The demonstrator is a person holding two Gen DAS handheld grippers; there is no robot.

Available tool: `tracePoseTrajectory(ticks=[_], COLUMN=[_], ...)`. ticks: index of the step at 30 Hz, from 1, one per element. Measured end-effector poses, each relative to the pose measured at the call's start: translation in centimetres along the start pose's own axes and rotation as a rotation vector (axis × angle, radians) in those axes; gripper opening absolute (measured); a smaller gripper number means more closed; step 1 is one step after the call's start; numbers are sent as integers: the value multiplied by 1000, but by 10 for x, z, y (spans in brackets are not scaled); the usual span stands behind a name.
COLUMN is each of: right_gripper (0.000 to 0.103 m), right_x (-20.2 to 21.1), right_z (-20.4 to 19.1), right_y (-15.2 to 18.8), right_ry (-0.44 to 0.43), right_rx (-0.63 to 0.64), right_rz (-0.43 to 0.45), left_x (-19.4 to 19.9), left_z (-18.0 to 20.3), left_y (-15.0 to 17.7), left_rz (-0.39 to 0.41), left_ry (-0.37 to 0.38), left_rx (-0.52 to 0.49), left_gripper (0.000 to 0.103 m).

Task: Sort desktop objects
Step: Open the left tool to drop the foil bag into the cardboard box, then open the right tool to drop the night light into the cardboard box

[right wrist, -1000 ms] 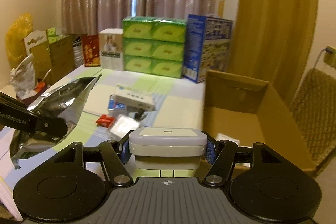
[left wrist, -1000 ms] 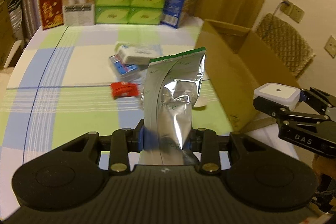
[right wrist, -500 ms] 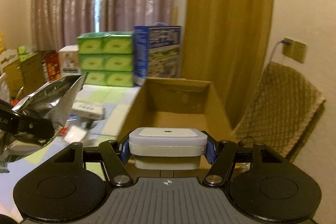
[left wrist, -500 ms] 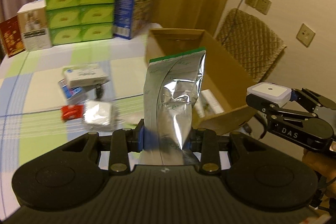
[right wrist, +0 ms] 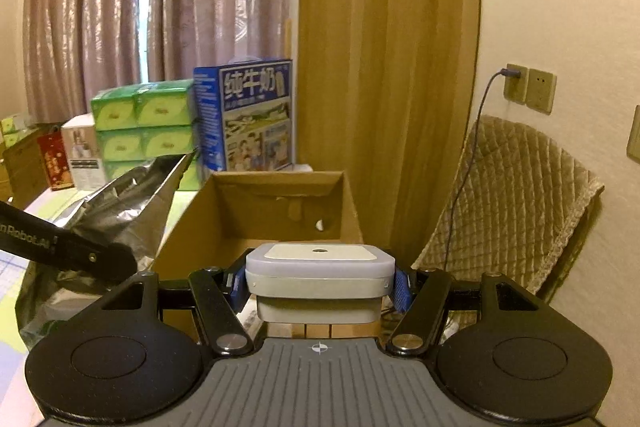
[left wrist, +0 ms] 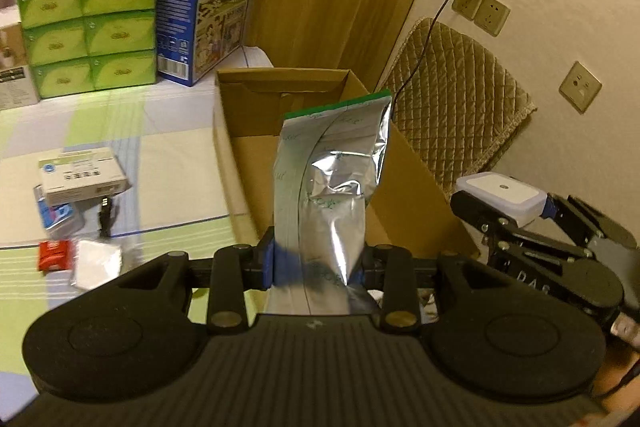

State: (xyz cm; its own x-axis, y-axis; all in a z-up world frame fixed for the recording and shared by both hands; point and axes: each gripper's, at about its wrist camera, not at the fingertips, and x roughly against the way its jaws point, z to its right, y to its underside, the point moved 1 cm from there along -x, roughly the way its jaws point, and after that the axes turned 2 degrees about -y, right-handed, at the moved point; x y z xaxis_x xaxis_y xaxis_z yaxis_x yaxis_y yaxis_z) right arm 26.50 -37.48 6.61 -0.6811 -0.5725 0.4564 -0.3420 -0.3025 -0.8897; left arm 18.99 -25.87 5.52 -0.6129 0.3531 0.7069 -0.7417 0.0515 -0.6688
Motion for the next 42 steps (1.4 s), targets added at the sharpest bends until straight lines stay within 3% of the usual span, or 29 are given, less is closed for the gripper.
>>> tracePoseTrajectory(ticks=[8, 18, 20, 34, 36, 38, 42], right_gripper=[62, 62, 62, 62, 65, 74, 79], right_x=[-27, -36, -37, -51, -56, -55, -45], right_z=[14, 14, 14, 2, 3, 5, 5], right_y=[-2, -9, -10, -10, -13, -15, -16], right_ry=[19, 29, 28, -24, -45, -45, -42], right_rx=[-18, -11, -13, -32, -55, -82, -84], right_rz=[-38, -35, -37, -44, -49, -42, -28], left_x=[-39, -60, -59, -33, -29, -25, -15], left_z=[8, 6, 3, -32, -37, -41, -54], left_y=[-16, -23, -23, -16, -14, -10, -1], left_rz=[-24, -25, 2, 45, 47, 50, 59], left_ry=[26, 33, 19, -26, -31, -38, -58], left_rx=[39, 65, 78, 99, 106, 106, 120], left_gripper=[30, 31, 40, 40, 40, 42, 48])
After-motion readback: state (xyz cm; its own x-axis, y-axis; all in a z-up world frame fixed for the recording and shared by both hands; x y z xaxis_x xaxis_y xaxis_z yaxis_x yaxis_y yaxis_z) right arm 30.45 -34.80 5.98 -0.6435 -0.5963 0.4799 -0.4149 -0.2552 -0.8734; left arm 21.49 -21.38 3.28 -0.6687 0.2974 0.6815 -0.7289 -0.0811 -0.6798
